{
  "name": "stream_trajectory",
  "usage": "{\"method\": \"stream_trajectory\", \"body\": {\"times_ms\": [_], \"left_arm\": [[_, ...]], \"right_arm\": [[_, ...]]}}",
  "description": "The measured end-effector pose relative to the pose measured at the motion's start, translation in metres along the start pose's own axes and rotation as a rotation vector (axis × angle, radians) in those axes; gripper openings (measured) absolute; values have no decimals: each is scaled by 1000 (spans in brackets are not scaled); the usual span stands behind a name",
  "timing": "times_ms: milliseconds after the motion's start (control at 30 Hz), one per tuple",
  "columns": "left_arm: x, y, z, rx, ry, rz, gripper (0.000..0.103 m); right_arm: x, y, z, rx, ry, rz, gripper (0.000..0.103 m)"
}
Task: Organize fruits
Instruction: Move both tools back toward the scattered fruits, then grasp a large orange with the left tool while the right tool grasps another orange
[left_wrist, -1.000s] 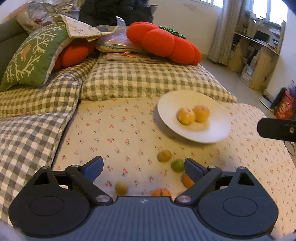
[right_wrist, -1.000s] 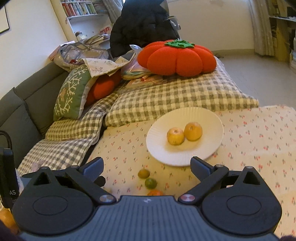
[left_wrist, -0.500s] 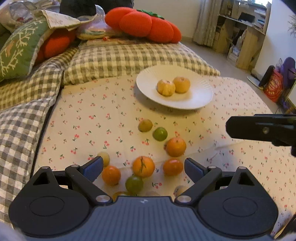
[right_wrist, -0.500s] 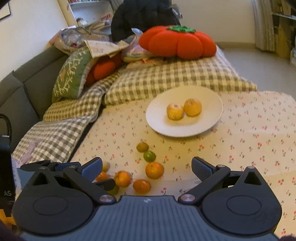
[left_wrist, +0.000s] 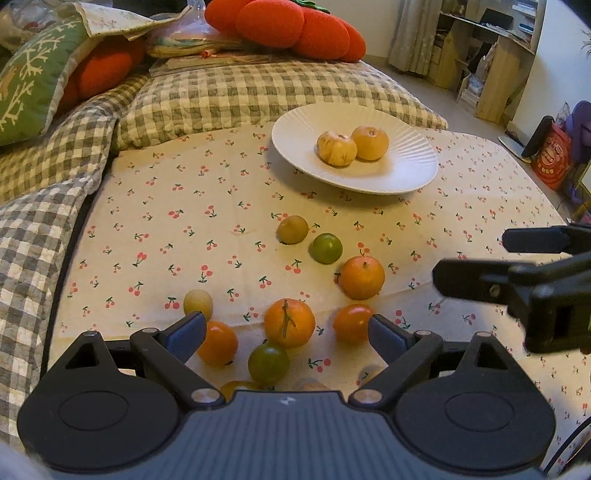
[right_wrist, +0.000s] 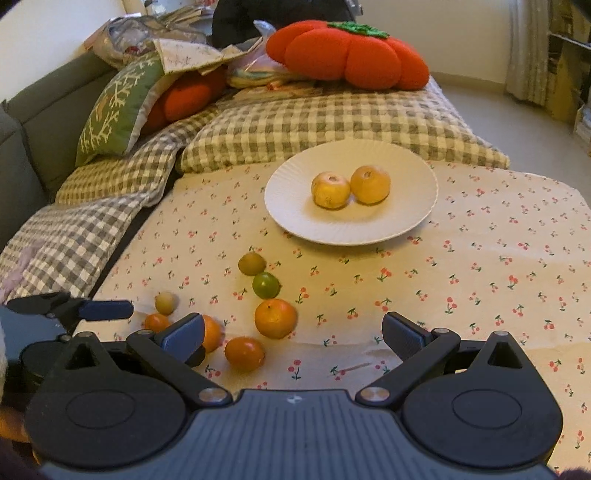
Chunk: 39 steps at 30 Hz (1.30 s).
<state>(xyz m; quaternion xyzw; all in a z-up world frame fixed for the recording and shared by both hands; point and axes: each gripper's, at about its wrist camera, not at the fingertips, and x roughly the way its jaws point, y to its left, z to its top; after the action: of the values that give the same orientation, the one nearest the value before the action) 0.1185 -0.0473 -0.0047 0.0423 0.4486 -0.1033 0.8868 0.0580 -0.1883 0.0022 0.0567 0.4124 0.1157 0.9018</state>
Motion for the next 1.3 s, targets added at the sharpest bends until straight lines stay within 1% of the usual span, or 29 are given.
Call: {"method": "stream_trajectory", "body": {"times_ms": [200, 333, 433, 533, 767, 833, 900, 933, 1000, 1033, 1167, 1200, 1300], "left_arm": [[13, 0, -1, 6, 29, -25, 87], [20, -1, -2, 18, 43, -32, 87], [22, -3, -2, 42, 43, -35, 87], [24, -3, -3, 43, 50, -55, 87], [29, -8, -4, 81, 51, -57, 86], [31, -10, -4, 100, 52, -52, 82], [32, -11, -5, 111, 52, -44, 72], [33, -11, -5, 111, 52, -45, 71], [34, -9, -5, 104, 48, -51, 65], [35, -9, -4, 105, 50, -50, 64], [39, -7, -5, 105, 57, -44, 53], [40, -6, -4, 99, 60, -47, 49], [40, -2, -3, 85, 58, -55, 43]], "right_arm": [[18, -2, -2, 17, 33, -22, 103], [25, -3, -4, 48, 49, -8, 103], [29, 1, -4, 36, 56, -12, 103], [32, 4, -3, 25, 58, -3, 103], [44, 5, 1, 38, 69, 21, 101], [48, 5, 2, 50, 72, 27, 99], [53, 5, 1, 51, 80, 27, 95], [55, 6, 1, 47, 81, 23, 93], [60, 8, 0, 35, 83, 14, 87], [62, 8, 0, 33, 84, 11, 83], [68, 7, 0, 35, 92, 7, 74], [70, 7, 0, 31, 94, 6, 70], [75, 9, 0, 11, 87, 17, 64]]}}
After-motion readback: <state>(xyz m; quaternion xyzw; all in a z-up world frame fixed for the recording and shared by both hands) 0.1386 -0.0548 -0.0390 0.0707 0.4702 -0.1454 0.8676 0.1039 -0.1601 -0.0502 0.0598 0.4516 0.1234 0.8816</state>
